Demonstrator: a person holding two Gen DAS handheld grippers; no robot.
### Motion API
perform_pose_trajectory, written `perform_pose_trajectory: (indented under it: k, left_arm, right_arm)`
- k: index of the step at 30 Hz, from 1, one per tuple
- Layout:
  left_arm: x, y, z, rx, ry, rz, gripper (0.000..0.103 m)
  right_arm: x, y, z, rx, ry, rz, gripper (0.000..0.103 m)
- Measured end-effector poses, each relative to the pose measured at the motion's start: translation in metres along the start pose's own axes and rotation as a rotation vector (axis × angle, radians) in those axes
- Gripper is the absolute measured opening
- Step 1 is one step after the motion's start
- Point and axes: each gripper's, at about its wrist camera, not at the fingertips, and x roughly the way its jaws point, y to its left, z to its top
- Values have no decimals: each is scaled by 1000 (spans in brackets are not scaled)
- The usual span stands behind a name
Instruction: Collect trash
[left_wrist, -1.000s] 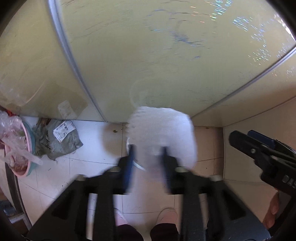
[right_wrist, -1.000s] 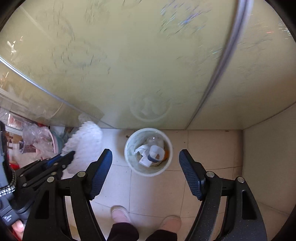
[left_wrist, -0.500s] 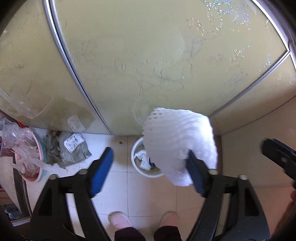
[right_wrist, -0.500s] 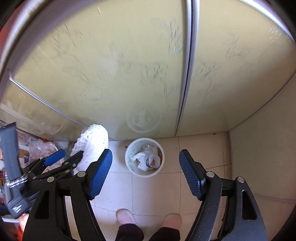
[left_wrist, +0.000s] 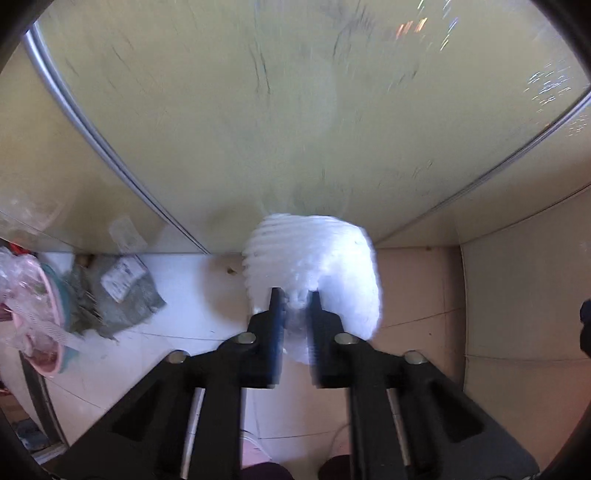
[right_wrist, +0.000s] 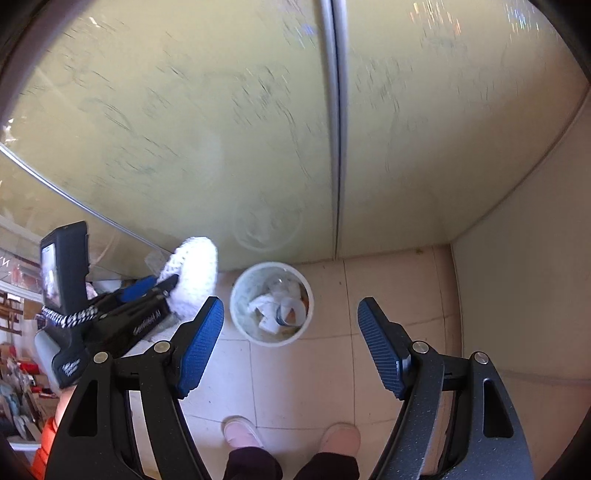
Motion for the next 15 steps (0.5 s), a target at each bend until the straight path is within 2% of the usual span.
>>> perform_pose_trajectory:
  k: [2,4,5,6,7,8,10,12,15]
  left_arm:
    - [12,2,-1,-2,15,-19,10]
    - [23,5,-2,-14,54,-82,11]
    - [28,5,-2,-24,79,-120,17]
    - [32,6,-2,-29,99,-145,31]
    - [38,8,-2,-32,106,-150,40]
    - [43,7,-3,-35,96,-122,50]
    - [55,6,-4,-26,109,-72,51]
    - [61,8,-5,-37,133,-81,51]
    - [57,14,-9,-34,124,-118,51]
  right_arm:
    - [8,-4,-2,10,9,0,72]
    - [12,-5,-6,12,18,-7,72]
    - [15,-4,-5,13,23,-10,72]
    - [16,-4,-5,13,25,-10,72]
    - [15,-7,-6,13,25,-10,72]
    - [17,-8,-6,12,22,-11,72]
    - [19,-11,-7,4,16,-17,72]
    - [28,-11,-8,-6,18,-27,72]
    - [36,-13,-10,-22,8,-7,72]
